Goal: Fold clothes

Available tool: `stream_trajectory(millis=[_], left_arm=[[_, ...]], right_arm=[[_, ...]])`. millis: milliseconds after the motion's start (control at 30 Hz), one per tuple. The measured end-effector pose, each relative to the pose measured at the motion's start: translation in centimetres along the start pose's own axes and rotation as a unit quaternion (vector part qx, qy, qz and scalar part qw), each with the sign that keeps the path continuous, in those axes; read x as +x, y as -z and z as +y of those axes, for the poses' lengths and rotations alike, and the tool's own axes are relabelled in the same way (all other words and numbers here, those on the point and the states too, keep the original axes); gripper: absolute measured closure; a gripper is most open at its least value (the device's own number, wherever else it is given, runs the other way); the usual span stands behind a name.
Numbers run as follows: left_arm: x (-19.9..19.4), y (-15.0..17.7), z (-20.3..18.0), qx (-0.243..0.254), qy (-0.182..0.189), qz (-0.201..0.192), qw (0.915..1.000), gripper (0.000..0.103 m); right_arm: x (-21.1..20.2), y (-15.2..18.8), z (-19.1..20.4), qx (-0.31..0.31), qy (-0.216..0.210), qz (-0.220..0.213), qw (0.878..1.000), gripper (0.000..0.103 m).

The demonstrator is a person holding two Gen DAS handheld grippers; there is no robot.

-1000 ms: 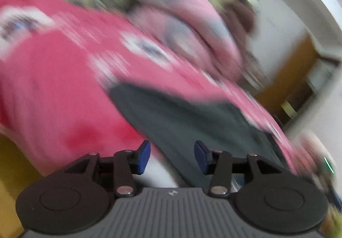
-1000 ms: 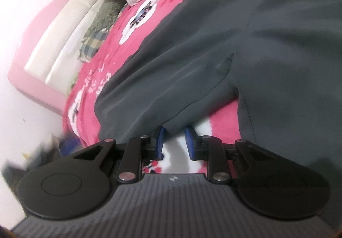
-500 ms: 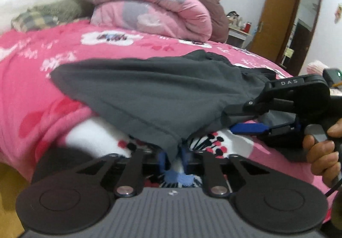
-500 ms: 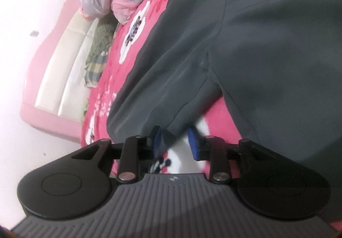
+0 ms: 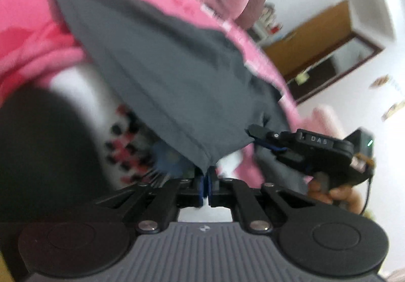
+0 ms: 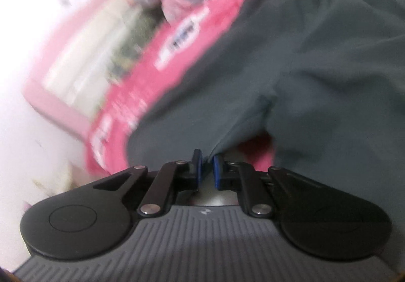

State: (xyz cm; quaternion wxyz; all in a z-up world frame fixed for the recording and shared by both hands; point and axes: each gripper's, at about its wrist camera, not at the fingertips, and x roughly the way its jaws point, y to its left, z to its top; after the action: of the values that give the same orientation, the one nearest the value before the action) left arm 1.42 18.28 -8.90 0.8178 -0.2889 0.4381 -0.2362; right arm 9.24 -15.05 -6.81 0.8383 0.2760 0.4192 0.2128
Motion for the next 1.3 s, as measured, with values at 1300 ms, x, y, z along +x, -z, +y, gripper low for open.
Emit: stream_trajectory(millis=[1300], left_arm=[[11.9, 6.0, -18.1, 0.408, -0.064, 0.034, 0.9100, 0.077]], right_arm=[[-24.1, 13.5, -9.5, -0.066, 0.193, -0.208, 0.957, 0.060]])
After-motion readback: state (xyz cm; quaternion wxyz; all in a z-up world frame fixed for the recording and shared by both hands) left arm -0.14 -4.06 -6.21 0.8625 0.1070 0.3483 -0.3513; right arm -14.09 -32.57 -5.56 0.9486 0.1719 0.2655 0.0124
